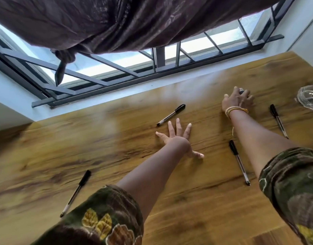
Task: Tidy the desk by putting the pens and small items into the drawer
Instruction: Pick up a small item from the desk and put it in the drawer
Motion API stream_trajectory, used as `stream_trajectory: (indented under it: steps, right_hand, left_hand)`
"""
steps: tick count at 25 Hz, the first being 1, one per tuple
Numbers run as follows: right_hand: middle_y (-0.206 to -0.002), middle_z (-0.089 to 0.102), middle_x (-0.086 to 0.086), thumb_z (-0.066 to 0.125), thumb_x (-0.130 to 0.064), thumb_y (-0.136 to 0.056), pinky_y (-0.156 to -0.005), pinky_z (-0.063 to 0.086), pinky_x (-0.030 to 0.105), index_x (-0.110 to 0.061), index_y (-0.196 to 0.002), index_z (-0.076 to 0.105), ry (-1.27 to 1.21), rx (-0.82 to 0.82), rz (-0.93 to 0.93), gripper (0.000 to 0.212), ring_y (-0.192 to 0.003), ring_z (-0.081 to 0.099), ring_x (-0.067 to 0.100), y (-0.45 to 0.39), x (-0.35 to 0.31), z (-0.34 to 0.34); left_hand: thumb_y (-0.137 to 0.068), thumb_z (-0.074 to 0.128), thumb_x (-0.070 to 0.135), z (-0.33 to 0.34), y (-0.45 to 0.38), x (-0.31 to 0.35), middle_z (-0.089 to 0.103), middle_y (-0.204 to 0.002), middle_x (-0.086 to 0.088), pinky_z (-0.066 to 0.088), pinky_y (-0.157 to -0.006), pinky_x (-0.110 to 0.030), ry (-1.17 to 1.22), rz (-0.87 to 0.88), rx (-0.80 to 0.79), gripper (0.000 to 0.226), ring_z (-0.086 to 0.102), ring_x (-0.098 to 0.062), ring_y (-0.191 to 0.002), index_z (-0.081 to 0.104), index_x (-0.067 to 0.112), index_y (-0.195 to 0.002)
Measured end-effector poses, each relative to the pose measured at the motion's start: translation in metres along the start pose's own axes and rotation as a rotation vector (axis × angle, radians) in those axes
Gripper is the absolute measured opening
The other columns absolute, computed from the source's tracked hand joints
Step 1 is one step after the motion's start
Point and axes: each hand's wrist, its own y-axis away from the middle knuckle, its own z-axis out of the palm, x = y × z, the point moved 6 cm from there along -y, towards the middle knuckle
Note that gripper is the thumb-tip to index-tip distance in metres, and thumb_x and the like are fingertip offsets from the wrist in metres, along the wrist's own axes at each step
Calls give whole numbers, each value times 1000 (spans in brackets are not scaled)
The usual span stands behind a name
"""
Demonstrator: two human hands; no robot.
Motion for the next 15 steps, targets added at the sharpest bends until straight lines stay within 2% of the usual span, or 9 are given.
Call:
stream_trajectory:
  steps: [2, 5, 10, 13, 15]
  right_hand:
    - [-130, 43, 25, 53, -17, -86, -97, 36, 53, -12, -119, 54, 3, 40, -59, 33, -121, 39, 44, -1, 0, -6]
    - [-126, 45, 28, 51, -4, -82, -93, 43, 47, -9, -114, 58, -46, 58, -116, 33, -117, 42, 46, 6, -1, -15]
    - [-122, 52, 30, 48, -7, -91, -95, 43, 47, -9, -135, 42, -171, 13, -242, 45, -112, 52, 48, 59, -6, -18]
    - [-124, 55, 25, 52, -7, -91, -90, 45, 47, -12, -139, 39, -260, 49, -292, 51, -111, 54, 45, 107, -5, -28]
    - [-123, 57, 23, 54, -9, -90, -87, 46, 46, -14, -138, 43, -346, 86, -289, 49, -109, 56, 44, 135, 0, -36]
  left_hand:
    - [-53, 55, 90, -1, 2, 1, -59, -136, -4, -5, -96, -82, 3, 4, 3, 136, -48, -38, -129, -40, 38, -135]
    - [-55, 55, 89, -2, 6, 2, -58, -137, -4, -5, -98, -81, 10, 6, -2, 135, -47, -38, -129, -40, 38, -136]
    - [-61, 54, 85, -2, 18, 0, -51, -144, -6, -7, -101, -79, 40, 35, 81, 128, -42, -38, -133, -34, 37, -141]
    - [-79, 44, 76, 9, 43, 7, -40, -151, -11, -8, -107, -73, 70, 25, 202, 109, -33, -40, -139, -25, 29, -148]
    - [-91, 42, 63, 23, 66, 15, -38, -152, -14, -10, -108, -69, 61, 46, 331, 90, -29, -39, -141, -7, 22, -153]
